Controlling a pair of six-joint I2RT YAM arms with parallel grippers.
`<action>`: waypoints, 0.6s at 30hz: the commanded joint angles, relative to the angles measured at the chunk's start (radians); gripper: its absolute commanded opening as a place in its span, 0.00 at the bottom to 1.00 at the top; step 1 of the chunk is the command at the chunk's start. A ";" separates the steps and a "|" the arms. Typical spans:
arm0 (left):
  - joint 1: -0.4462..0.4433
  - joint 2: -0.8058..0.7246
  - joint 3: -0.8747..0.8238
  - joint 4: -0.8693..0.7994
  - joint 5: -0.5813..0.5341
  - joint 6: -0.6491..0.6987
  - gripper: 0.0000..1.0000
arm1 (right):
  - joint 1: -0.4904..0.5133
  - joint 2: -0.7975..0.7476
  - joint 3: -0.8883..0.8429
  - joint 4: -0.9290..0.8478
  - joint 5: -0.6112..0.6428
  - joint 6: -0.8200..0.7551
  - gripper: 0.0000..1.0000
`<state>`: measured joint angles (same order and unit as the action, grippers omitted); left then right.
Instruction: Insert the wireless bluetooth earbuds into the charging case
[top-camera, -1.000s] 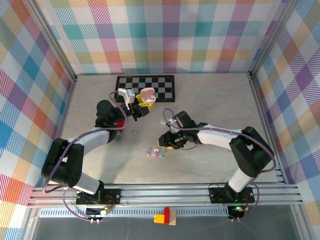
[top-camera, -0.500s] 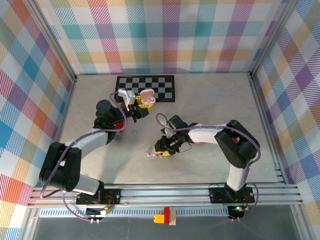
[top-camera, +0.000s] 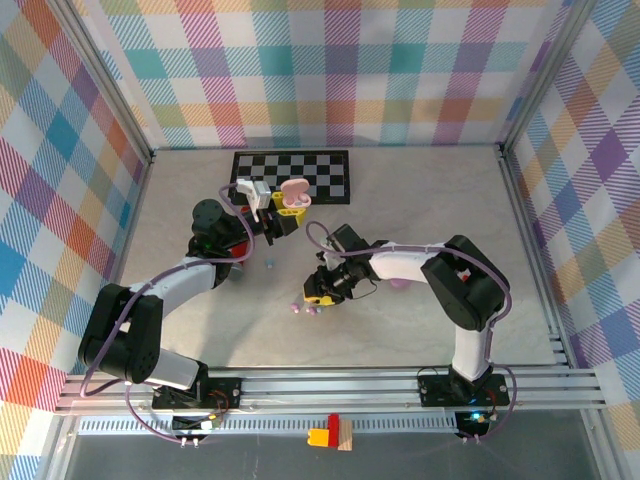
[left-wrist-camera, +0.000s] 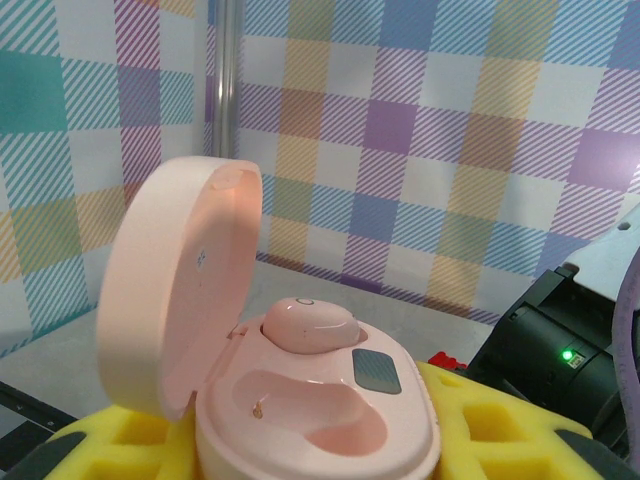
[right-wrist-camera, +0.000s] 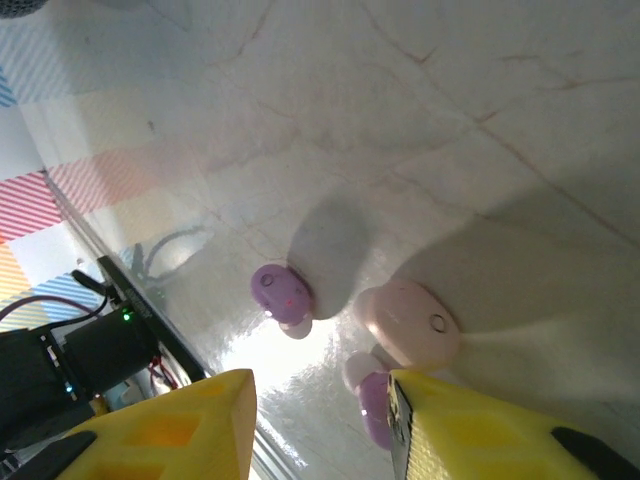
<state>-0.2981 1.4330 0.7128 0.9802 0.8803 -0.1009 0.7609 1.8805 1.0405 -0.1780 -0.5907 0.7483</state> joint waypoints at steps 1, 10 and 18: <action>0.006 -0.023 -0.003 0.012 0.013 0.018 0.38 | 0.006 0.022 0.037 -0.077 0.061 -0.021 0.40; 0.007 -0.021 -0.001 0.014 0.010 0.017 0.37 | 0.003 0.048 0.109 -0.100 0.096 -0.044 0.40; 0.034 -0.040 -0.014 0.012 -0.013 0.014 0.37 | 0.004 0.106 0.171 -0.079 0.001 -0.055 0.40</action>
<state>-0.2836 1.4300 0.7109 0.9703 0.8749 -0.0994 0.7605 1.9644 1.1736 -0.2489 -0.5289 0.7189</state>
